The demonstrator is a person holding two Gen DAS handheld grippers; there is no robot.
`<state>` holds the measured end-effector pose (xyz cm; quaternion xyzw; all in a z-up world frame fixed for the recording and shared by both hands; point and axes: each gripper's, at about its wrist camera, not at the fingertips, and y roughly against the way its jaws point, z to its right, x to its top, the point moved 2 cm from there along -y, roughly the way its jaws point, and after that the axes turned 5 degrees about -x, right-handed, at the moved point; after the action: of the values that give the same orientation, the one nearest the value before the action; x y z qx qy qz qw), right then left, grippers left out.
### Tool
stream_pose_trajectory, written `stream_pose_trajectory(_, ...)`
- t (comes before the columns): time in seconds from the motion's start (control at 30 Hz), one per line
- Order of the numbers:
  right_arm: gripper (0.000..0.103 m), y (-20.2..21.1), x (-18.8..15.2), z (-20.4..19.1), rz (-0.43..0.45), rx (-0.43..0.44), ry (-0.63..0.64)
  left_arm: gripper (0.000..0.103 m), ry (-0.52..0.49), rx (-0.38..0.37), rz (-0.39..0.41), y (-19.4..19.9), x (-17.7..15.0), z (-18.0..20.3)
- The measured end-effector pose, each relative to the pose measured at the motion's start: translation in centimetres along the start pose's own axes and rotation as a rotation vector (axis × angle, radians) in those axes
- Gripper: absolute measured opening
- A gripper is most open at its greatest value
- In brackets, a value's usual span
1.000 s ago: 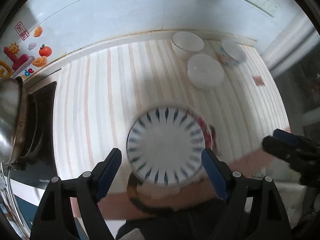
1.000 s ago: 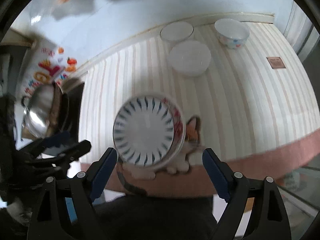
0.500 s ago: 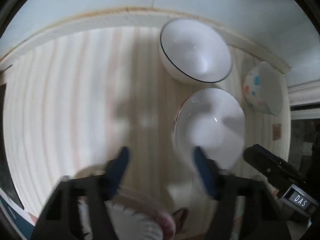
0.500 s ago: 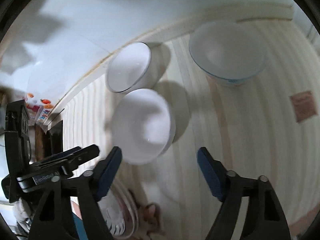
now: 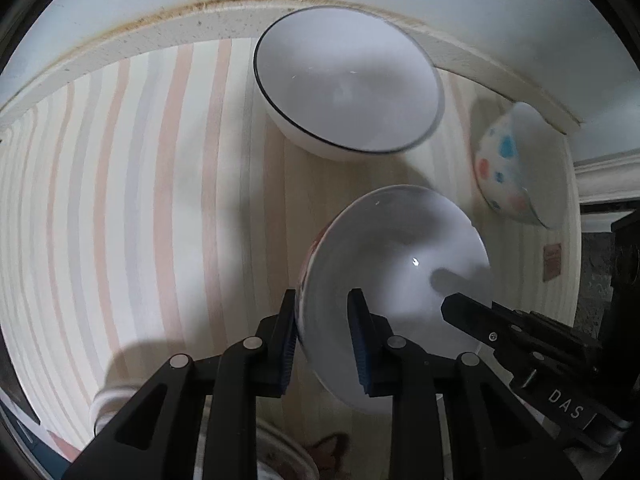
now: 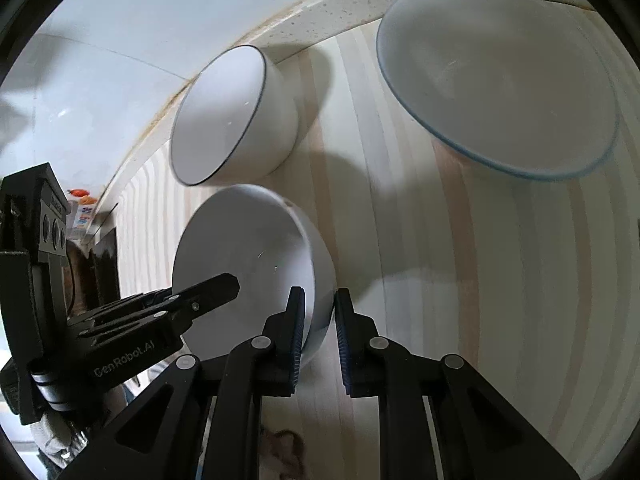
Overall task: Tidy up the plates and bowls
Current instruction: 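Move both grippers to a plain white bowl and grasp its rim, then carry the white bowl beside the plate stack, set it down, open both grippers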
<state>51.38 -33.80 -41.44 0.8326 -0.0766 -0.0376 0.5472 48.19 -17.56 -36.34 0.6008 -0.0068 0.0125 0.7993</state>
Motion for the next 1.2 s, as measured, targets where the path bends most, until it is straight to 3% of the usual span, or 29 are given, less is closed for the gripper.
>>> stream_pose_trajectory(0.23,0.017,3.3,-3.5,-0.9,0.01,-0.011,0.079,0.022,-0.042,0.005,0.029,2.5,-4.7,2.4)
stream_pose_trajectory(0.4,0.017,5.4,-7.2,-0.4,0.013,-0.018,0.09,0.022,-0.076,-0.017,0.003,2.5,-7.9,4.0)
stream_pose_trajectory(0.7,0.017,5.1,-13.9,4.0,-0.041,-0.026,0.022,0.022,-0.086,-0.007,-0.068,-1.9,-12.3,5.1)
stream_pose_trajectory(0.93,0.017,3.4,-16.6,6.5,-0.043,-0.016,-0.038,0.022,-0.13,0.055,-0.05,-3.2,-12.7,6.2)
stream_pose_trajectory(1.2,0.017,3.7,-17.0,7.1,-0.033,-0.013,-0.055,0.022,-0.144,0.065,-0.063,-3.4,-12.0,7.3)
